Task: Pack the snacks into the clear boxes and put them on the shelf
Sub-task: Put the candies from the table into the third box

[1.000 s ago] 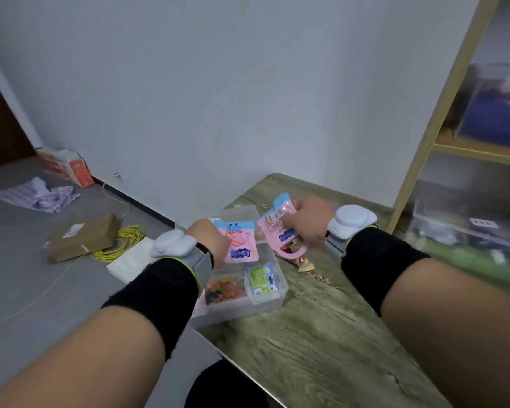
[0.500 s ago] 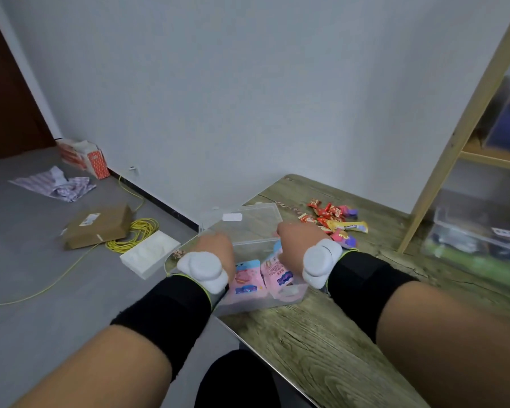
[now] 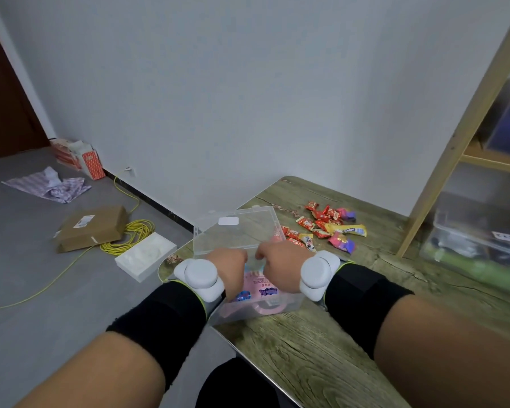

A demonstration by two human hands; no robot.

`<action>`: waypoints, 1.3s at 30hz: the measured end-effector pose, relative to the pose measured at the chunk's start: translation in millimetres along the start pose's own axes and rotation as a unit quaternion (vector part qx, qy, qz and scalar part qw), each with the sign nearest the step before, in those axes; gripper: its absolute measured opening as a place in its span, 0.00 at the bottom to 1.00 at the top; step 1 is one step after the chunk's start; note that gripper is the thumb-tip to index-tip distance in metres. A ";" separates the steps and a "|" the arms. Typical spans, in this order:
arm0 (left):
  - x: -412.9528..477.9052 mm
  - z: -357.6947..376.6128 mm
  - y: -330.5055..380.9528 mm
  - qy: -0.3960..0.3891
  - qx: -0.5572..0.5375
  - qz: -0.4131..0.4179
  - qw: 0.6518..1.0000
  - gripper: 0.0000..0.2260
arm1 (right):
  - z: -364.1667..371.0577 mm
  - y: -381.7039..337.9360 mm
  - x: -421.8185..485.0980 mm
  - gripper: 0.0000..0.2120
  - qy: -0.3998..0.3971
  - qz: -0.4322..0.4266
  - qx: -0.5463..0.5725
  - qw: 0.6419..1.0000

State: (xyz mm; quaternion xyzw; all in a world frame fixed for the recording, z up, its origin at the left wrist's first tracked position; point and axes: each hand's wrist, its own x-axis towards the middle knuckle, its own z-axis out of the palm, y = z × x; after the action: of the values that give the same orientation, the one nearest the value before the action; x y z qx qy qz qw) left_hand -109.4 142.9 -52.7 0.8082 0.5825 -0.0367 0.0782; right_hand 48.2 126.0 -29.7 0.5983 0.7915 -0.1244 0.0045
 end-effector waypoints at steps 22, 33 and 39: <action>175.1 39.5 205.2 0.178 -0.244 -0.331 0.894 0.32 | -10.3 264.7 107.7 0.30 0.150 0.117 0.055 0.980; 196.5 47.9 170.2 0.010 -0.107 -0.215 0.971 0.29 | 3.6 254.1 163.5 0.22 0.031 -0.042 -0.001 0.999; 183.2 42.0 171.0 -0.009 -0.115 -0.134 0.984 0.24 | 2.3 255.9 123.8 0.19 0.033 -0.058 -0.005 0.998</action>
State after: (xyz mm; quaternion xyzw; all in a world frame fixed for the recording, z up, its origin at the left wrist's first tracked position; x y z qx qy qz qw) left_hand 112.3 254.4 -107.3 0.7079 0.6853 0.0130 0.1706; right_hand 255.4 307.4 -100.2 0.5548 0.8255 -0.1003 -0.0258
